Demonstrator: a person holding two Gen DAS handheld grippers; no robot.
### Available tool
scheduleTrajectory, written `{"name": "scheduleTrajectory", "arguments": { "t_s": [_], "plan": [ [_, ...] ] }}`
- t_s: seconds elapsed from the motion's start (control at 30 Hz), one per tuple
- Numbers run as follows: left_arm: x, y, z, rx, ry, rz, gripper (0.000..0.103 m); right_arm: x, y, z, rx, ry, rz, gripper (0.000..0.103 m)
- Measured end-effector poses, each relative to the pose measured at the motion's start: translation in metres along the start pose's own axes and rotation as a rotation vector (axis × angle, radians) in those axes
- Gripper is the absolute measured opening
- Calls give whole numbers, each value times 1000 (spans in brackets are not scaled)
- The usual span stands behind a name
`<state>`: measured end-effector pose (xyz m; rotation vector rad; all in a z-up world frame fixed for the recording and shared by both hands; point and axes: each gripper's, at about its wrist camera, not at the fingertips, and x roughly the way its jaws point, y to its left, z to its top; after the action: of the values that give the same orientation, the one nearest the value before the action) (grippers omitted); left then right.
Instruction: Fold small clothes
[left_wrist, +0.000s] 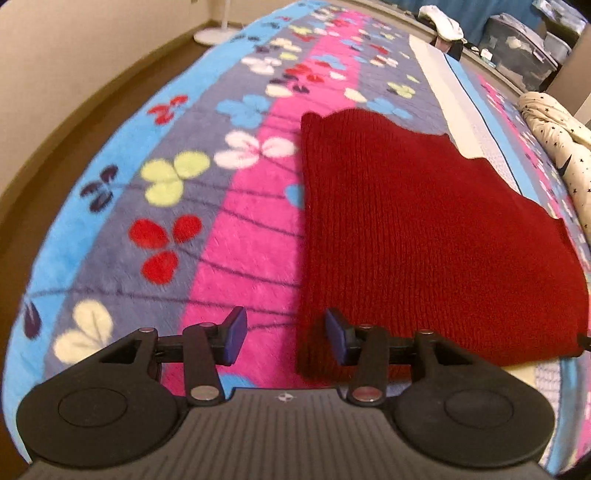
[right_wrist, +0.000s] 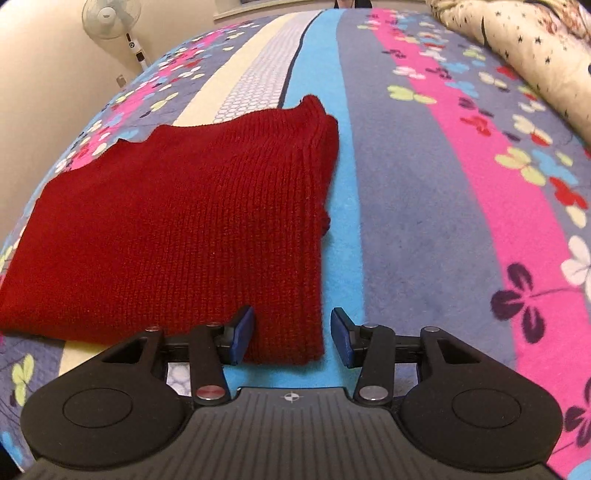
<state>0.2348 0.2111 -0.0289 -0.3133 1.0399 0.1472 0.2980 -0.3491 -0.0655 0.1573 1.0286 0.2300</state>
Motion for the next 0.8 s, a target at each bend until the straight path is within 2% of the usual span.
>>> {"name": "scheduleTrajectory", "arguments": {
  "t_s": [0.23, 0.33, 0.5, 0.67, 0.73, 0.77, 0.8],
  "plan": [
    [8, 15, 0, -96, 23, -44, 55, 6, -9, 3, 103, 18, 32, 49],
    [6, 15, 1, -105, 18, -60, 55, 6, -8, 2, 106, 15, 34, 49],
    [1, 10, 3, -124, -2, -160, 54, 1, -11, 6, 142, -12, 71, 49],
    [15, 1, -2, -68, 64, -97, 55, 6, -10, 6, 133, 10, 73, 52],
    [14, -2, -1, -52, 52, -104, 50, 7, -7, 6, 114, 14, 64, 52],
    [15, -3, -2, -44, 51, -118, 39, 8, -7, 6, 113, 16, 63, 52],
    [14, -3, -2, -43, 52, -134, 34, 8, -7, 5, 114, 18, 64, 52]
  ]
}}
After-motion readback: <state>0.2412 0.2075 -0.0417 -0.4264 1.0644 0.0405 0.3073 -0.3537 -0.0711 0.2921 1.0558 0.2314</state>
